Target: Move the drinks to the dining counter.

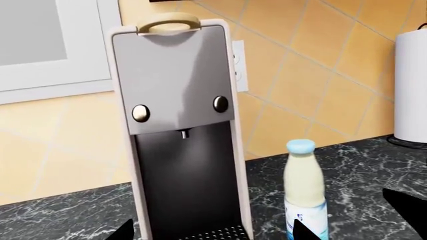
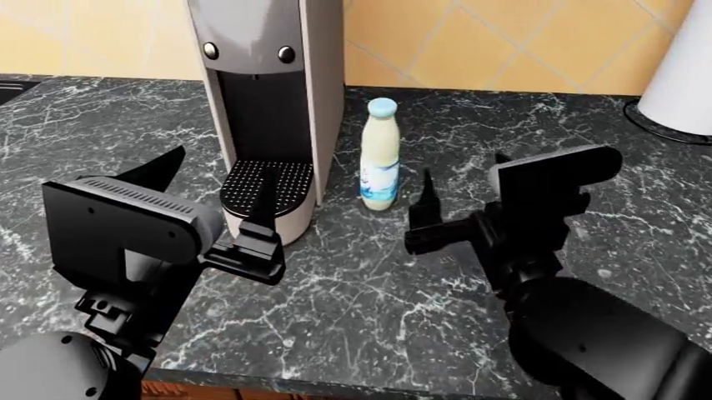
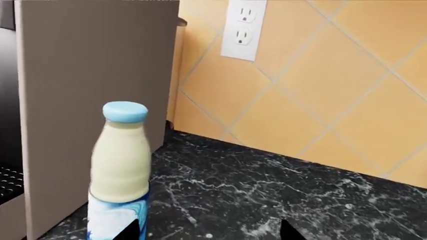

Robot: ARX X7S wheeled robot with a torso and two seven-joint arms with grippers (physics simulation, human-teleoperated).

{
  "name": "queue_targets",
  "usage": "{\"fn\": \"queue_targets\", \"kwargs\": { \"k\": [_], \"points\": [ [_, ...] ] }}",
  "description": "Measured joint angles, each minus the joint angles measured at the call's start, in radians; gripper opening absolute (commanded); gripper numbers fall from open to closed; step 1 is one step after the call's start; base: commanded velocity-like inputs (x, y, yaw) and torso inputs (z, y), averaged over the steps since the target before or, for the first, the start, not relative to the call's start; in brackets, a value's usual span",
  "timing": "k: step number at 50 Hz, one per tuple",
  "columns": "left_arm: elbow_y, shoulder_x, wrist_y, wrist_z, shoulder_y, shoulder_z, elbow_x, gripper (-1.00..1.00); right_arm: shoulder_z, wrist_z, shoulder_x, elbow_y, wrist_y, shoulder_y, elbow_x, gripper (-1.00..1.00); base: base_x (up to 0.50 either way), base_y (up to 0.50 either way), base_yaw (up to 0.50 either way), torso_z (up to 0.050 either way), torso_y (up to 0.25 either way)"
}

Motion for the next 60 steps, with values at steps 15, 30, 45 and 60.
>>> {"fn": "queue_targets", "kwargs": {
  "k": [15, 30, 45, 60],
  "points": [
    [-0.004, -0.002, 0.004, 0.000, -0.001, 0.002, -0.002, 1.00, 0.018, -0.089, -0.019, 0.098, 0.017, 0.048, 0.077, 1.00, 0.00, 0.00, 0.00, 0.000, 0.000],
    [-0.008, -0.005, 0.010, 0.001, 0.002, 0.002, -0.001, 1.00, 0.009, -0.166, -0.026, 0.119, 0.007, 0.068, 0.112, 1.00, 0.00, 0.00, 0.00, 0.000, 0.000],
    [-0.008, -0.007, 0.012, -0.001, 0.002, 0.006, -0.001, 1.00, -0.002, -0.223, -0.038, 0.151, -0.009, 0.089, 0.118, 1.00, 0.00, 0.00, 0.00, 0.000, 0.000],
    [-0.010, -0.009, 0.018, -0.002, 0.006, 0.007, 0.001, 1.00, -0.046, -0.260, -0.059, 0.193, 0.004, 0.147, 0.089, 1.00, 0.00, 0.00, 0.00, 0.000, 0.000]
  ]
}}
